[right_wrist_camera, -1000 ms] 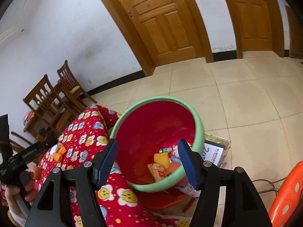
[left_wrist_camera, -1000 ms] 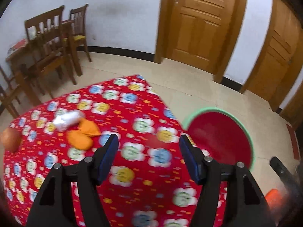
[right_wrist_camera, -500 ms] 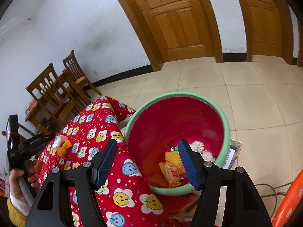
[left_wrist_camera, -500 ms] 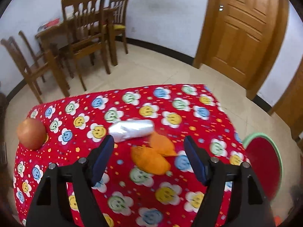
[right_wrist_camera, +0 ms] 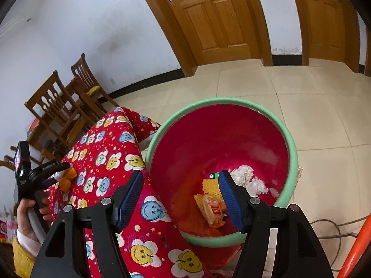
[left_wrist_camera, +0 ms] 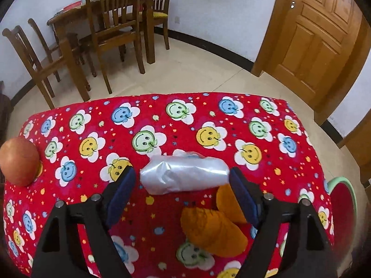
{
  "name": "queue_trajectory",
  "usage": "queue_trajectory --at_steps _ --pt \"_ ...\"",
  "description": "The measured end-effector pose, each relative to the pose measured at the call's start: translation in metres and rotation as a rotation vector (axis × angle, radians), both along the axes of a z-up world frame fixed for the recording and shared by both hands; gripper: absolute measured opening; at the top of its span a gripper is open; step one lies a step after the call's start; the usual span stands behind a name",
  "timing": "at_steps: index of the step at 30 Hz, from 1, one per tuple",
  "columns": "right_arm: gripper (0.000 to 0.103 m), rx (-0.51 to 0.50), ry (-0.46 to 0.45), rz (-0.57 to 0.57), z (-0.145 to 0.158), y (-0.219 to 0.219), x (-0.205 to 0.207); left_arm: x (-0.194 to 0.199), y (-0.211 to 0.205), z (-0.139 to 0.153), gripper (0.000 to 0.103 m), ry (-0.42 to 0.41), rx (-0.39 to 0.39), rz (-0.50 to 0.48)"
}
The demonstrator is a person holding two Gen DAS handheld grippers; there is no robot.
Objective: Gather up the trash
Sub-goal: 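Grasp the silver foil roll with the left gripper, then grasp the orange cloth bundle with the right gripper while the left holds the foil roll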
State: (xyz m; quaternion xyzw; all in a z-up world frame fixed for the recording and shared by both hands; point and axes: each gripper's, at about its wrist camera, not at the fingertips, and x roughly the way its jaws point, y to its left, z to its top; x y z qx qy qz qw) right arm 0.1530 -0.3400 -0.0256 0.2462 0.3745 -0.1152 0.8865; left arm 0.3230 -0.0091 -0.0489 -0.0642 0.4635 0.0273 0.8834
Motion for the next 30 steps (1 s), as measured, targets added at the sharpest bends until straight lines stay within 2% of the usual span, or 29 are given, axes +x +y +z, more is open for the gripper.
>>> queue_trajectory --at_steps 4,7,12,20,30 --pt "0.068 0.005 0.01 -0.002 -0.005 -0.002 0.001 0.004 0.0 -0.008 0.081 0.005 0.0 0.006" --pt "0.068 0.008 0.013 -0.005 -0.006 -0.002 0.0 0.004 -0.001 -0.009 0.072 -0.005 -0.01 -0.006" --pt "0.068 0.004 0.009 -0.002 -0.002 -0.001 -0.002 0.0 0.0 -0.003 0.071 -0.02 -0.014 -0.008" --pt "0.068 -0.01 -0.012 0.039 0.009 0.018 -0.001 -0.034 0.009 0.025 0.071 -0.068 0.009 -0.025" --pt "0.068 -0.04 -0.022 0.155 0.023 0.063 0.019 -0.088 0.044 0.041 0.071 -0.064 0.029 -0.007"
